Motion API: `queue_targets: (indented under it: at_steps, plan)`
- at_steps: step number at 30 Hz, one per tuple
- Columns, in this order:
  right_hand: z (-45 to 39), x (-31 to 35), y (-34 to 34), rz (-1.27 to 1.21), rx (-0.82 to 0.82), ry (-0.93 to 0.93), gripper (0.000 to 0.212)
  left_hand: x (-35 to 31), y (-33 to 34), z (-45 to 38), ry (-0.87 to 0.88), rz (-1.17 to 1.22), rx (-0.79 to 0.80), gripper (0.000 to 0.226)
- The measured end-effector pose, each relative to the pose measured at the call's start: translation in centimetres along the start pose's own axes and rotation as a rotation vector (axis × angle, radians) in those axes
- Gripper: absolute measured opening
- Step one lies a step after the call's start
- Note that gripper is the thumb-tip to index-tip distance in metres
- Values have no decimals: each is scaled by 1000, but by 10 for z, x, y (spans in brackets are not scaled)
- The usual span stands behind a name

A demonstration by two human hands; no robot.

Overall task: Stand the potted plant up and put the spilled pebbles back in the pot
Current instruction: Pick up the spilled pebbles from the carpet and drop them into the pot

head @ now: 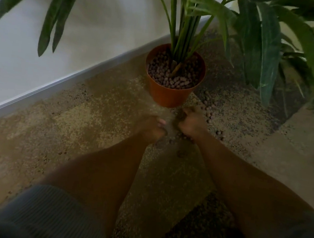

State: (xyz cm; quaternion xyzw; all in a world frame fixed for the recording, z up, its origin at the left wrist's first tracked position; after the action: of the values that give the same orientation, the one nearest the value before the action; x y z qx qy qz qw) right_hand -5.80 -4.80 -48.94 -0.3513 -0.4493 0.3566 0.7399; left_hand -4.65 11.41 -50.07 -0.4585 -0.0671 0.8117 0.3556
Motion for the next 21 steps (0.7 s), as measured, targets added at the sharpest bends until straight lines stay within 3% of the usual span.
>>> queue_targets:
  at_steps: [3, 6, 12, 17, 21]
  plan:
    - [-3, -4, 9, 100, 40, 7, 65, 0, 6, 7, 164, -251, 59, 35]
    - [-5, 0, 12, 150, -52, -51, 53, 5, 7, 9, 244, -436, 22, 45]
    - [-10, 14, 17, 236, -154, -159, 49, 13, 9, 5, 292, -481, 41, 42]
    - [-14, 28, 32, 281, -32, -279, 51, 17, 8, 3, 289, -465, 78, 19]
    - [-15, 21, 30, 310, -41, -235, 47, 17, 7, 4, 302, -445, 80, 13]
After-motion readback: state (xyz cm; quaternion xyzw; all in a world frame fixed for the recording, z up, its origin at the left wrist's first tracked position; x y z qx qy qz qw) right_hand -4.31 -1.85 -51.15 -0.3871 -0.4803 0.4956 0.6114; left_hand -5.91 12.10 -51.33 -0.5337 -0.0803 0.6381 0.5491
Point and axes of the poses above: each hand's wrist, its own z-axis away from the middle knuckle, its own y-axis out of the palm, x = y × z, the point moved 3 cm from there along -z, towards the middle knuckle, and after that the axes turned 3 degrees about -y, right-handed, at the moved point
